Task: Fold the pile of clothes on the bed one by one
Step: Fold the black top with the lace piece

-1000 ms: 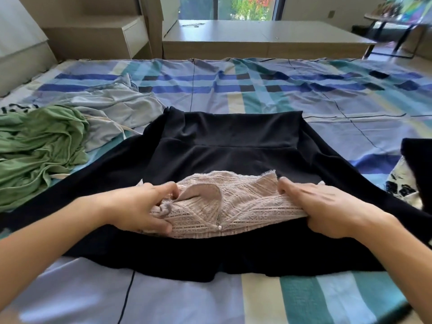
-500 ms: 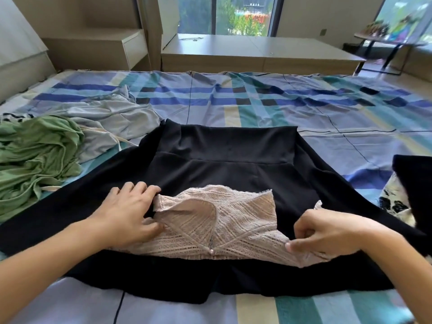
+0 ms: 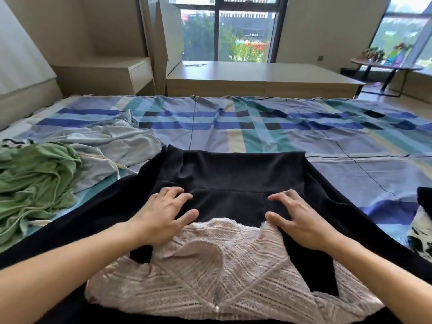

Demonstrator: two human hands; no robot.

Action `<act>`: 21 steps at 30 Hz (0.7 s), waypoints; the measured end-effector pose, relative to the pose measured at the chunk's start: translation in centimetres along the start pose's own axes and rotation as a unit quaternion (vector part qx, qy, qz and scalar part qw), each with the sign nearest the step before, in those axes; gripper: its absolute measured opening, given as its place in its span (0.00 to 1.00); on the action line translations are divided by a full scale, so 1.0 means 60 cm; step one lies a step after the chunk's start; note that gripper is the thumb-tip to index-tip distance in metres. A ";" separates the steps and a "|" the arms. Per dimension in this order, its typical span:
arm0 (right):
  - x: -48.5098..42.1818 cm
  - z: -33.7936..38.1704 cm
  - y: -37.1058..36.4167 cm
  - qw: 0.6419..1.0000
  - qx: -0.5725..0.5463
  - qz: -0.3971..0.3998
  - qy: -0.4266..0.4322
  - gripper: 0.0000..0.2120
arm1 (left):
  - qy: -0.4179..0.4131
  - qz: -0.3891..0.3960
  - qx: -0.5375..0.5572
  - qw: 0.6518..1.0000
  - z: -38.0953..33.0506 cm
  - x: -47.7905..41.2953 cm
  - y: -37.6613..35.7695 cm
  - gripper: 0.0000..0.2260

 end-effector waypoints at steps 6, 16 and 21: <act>-0.137 -0.064 -0.001 0.995 0.072 0.034 -0.057 0.27 | 0.197 -0.134 0.077 0.968 0.152 -0.187 0.058 0.26; -0.281 -0.170 0.112 0.978 0.152 -0.067 -0.127 0.30 | 0.253 -0.146 0.250 0.923 0.241 -0.333 0.108 0.14; -0.327 -0.225 0.145 0.972 0.138 -0.078 -0.171 0.22 | 0.202 -0.186 0.292 0.916 0.276 -0.334 0.141 0.06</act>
Point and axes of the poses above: each hand's wrist, its own x-axis away from the middle knuckle, its own y-axis out of the back of the hand, z = x × y, the point moved 7 cm from there along -x, towards the middle knuckle, and after that the axes turned 6 degrees about z, right-handed, at the moved point
